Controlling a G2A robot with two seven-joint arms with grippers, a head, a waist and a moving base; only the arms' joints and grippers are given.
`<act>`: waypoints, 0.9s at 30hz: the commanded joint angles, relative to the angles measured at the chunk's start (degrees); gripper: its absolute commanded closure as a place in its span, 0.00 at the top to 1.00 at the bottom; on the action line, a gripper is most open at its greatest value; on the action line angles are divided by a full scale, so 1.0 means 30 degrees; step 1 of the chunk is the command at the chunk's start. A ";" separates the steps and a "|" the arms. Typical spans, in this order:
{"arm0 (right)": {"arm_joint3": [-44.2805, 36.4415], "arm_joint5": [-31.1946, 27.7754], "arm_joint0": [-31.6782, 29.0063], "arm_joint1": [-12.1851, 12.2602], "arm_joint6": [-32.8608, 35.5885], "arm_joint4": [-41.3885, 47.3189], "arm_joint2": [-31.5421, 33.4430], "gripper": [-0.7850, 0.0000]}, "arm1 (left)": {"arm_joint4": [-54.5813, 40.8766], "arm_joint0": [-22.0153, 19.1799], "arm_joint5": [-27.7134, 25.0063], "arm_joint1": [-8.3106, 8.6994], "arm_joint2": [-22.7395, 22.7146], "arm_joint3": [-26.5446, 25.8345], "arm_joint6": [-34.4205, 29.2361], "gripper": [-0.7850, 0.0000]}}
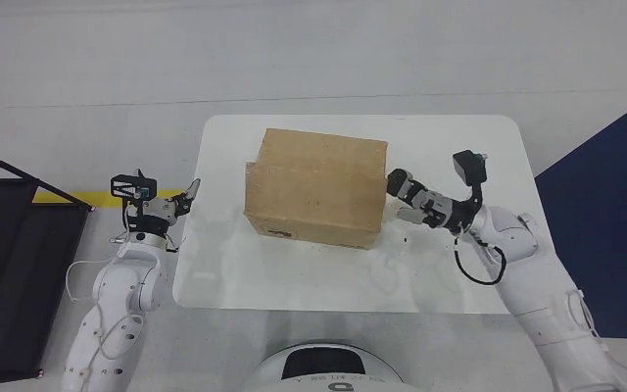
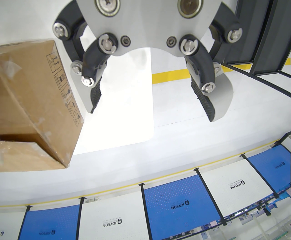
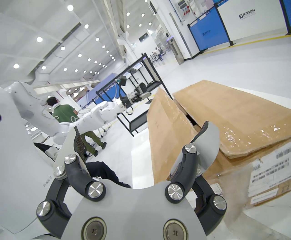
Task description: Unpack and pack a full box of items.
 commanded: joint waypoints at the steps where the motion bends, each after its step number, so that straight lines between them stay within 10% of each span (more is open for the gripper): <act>1: -0.0052 0.0000 -0.0078 0.0145 0.1317 0.2397 -0.0053 1.00 | 0.0000 0.0000 0.0000 0.0000 0.0000 0.0000 0.0000 1.00; 7: -0.1079 0.1471 0.0416 0.1232 0.2794 0.6453 -0.2256 1.00 | 0.0000 0.0000 0.0000 0.0000 0.0000 0.0000 0.0000 1.00; 27: -0.1079 0.1471 0.0416 0.1232 0.2794 0.6453 -0.2256 1.00 | 0.0000 0.0000 0.0000 0.0000 0.0000 0.0000 0.0000 1.00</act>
